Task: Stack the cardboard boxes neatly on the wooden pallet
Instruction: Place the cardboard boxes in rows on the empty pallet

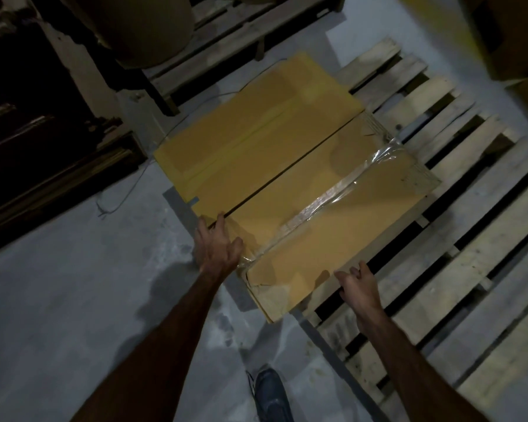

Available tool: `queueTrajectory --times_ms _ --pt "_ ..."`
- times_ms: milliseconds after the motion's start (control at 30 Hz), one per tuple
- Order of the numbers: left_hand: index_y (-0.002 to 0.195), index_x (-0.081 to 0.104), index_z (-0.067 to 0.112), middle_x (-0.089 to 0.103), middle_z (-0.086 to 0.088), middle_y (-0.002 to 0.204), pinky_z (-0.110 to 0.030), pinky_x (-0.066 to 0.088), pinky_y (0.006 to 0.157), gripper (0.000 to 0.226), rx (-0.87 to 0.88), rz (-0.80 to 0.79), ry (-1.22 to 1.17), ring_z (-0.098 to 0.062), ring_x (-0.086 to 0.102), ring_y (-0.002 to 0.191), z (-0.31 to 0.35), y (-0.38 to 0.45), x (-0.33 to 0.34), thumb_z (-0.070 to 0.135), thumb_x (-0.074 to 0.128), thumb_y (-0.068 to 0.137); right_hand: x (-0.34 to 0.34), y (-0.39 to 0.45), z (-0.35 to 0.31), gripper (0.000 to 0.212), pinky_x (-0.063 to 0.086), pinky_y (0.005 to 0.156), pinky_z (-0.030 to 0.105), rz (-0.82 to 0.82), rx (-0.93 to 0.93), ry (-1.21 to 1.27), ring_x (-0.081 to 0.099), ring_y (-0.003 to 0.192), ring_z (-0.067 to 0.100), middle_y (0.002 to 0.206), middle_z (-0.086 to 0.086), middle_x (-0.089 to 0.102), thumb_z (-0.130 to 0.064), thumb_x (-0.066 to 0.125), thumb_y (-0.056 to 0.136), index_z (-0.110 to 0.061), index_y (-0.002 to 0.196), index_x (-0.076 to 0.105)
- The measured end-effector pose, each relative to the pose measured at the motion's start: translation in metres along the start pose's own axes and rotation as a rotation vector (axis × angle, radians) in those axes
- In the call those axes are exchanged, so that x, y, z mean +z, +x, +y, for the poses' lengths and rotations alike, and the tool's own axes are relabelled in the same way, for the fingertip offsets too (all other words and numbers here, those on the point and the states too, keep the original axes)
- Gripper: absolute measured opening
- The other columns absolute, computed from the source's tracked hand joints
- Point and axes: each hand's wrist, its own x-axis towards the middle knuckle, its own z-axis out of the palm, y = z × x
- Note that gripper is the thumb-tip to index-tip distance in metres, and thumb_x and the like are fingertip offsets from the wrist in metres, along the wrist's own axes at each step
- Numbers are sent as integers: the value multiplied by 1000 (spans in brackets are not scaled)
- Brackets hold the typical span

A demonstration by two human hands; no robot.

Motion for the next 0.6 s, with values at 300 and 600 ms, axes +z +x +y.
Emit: queueTrajectory --times_ms 300,600 --pt "168 18 19 6 -25 172 -53 47 113 87 78 -41 57 -43 28 154 -6 1 3 43 64 98 7 20 -12 71 49 110 55 -73 -14 -57 57 126 27 150 0 52 -24 70 87 -21 151 39" --pt "168 13 21 1 -21 173 -48 53 108 89 73 -62 46 -39 38 150 -6 0 2 40 65 99 5 33 -11 82 53 102 48 -117 27 -24 59 104 24 120 4 56 -10 65 101 -17 167 16"
